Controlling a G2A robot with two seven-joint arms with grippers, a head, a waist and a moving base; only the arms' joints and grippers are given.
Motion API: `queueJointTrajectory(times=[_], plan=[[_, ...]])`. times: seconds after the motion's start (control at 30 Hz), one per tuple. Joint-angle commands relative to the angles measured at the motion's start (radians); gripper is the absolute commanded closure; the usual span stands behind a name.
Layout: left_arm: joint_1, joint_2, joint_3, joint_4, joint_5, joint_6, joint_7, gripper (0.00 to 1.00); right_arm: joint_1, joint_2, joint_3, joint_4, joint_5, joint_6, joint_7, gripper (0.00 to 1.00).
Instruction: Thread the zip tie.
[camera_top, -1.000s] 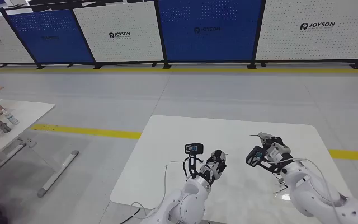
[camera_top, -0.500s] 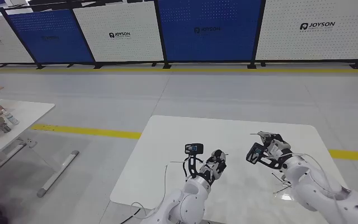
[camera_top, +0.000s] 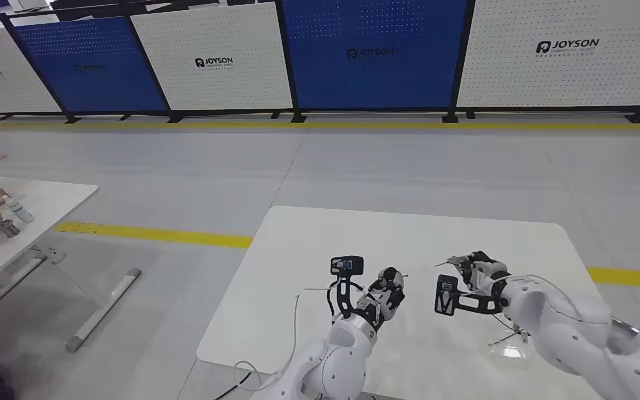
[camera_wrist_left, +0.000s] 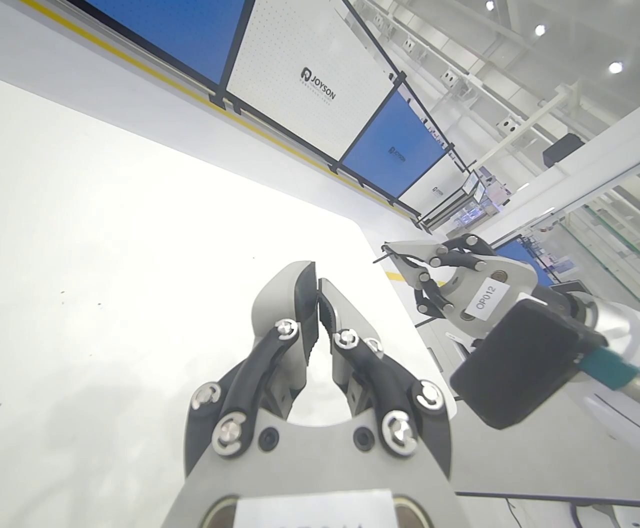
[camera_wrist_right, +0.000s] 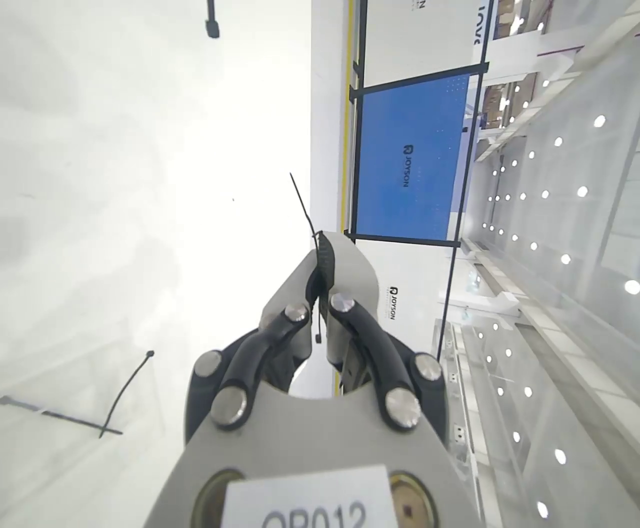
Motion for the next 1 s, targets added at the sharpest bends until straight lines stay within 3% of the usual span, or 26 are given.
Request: queueJointTrajectory(times=[0.0, 0.17, 0.23, 0.33, 0.4, 0.6, 0.7, 0.73, 0.83, 0.97], plan=[[0.000, 0.000, 0.000, 0.000, 0.000, 0.000, 0.000, 1.00, 0.000, 0.000, 0.000, 0.000, 0.000, 0.000, 0.000, 1.00], [0.000, 0.000, 0.000, 0.000, 0.000, 0.000, 0.000, 1.00, -0.006, 0.000, 0.007, -0.002, 0.023, -0.010, -0.036, 1.00], [0.000, 0.000, 0.000, 0.000, 0.000, 0.000, 0.000, 1.00, 0.000, 0.008, 0.038, 0.030, 0.067, -0.090, -0.118, 1.00], [0.000, 0.000, 0.000, 0.000, 0.000, 0.000, 0.000, 1.00, 0.003, 0.024, 0.029, 0.045, 0.079, -0.106, -0.187, 1.00], [0.000, 0.000, 0.000, 0.000, 0.000, 0.000, 0.000, 1.00, 0.023, 0.032, 0.000, 0.046, 0.078, -0.106, -0.179, 1.00], [0.000, 0.000, 0.000, 0.001, 0.001, -0.002, 0.001, 1.00, 0.007, 0.038, 0.000, 0.013, 0.089, -0.106, -0.104, 1.00], [0.001, 0.003, -0.005, 0.018, 0.003, -0.027, 0.008, 1.00, 0.007, 0.038, 0.000, 0.013, 0.089, -0.106, -0.104, 1.00], [0.001, 0.004, -0.006, 0.023, 0.000, -0.033, -0.002, 1.00, 0.007, 0.038, 0.000, 0.013, 0.089, -0.106, -0.104, 1.00], [-0.007, 0.009, -0.033, 0.028, -0.115, -0.082, -0.139, 1.00, 0.007, 0.038, 0.000, 0.013, 0.089, -0.106, -0.104, 1.00], [-0.008, 0.010, -0.039, 0.029, -0.127, -0.082, -0.153, 1.00, 0.007, 0.038, 0.000, 0.013, 0.089, -0.106, -0.104, 1.00]])
